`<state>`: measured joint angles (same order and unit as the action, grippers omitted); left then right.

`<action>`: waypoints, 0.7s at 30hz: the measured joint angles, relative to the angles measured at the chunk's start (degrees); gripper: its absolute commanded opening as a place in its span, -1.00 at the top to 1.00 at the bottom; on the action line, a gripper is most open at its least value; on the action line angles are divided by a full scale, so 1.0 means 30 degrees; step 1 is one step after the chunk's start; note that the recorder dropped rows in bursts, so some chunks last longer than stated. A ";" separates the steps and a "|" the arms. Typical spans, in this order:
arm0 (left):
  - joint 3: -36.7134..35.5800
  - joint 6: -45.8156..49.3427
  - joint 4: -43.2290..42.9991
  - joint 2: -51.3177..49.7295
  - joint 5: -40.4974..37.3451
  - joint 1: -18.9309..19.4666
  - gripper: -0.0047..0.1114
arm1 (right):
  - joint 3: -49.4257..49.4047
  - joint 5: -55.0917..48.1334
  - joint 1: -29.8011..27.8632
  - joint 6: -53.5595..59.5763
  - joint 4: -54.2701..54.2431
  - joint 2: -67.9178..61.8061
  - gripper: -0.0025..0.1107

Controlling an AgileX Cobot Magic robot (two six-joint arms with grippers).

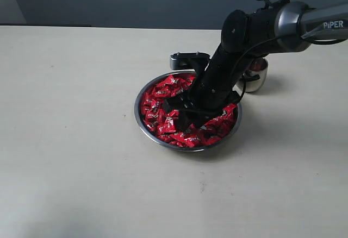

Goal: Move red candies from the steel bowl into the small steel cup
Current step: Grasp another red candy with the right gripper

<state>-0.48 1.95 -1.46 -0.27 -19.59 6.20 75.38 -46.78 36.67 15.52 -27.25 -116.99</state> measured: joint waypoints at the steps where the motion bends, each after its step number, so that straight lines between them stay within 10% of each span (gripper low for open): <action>1: 0.0000 0.0000 0.0000 0.0000 0.0000 0.0000 0.91 | 0.0000 -0.0036 0.0000 0.0003 -0.0098 0.0000 0.27; 13: 0.0000 0.0000 0.0000 0.0000 0.0000 0.0000 0.91 | 0.0000 -0.0296 0.0000 0.0135 -0.0166 0.0000 0.27; 21: 0.0000 0.0000 0.0000 0.0000 0.0000 0.0000 0.91 | 0.0000 -0.0518 0.0000 0.0135 -0.0166 0.0000 0.97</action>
<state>-0.48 1.95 -1.46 -0.27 -19.59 6.20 75.38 -48.33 36.67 15.93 -27.74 -116.99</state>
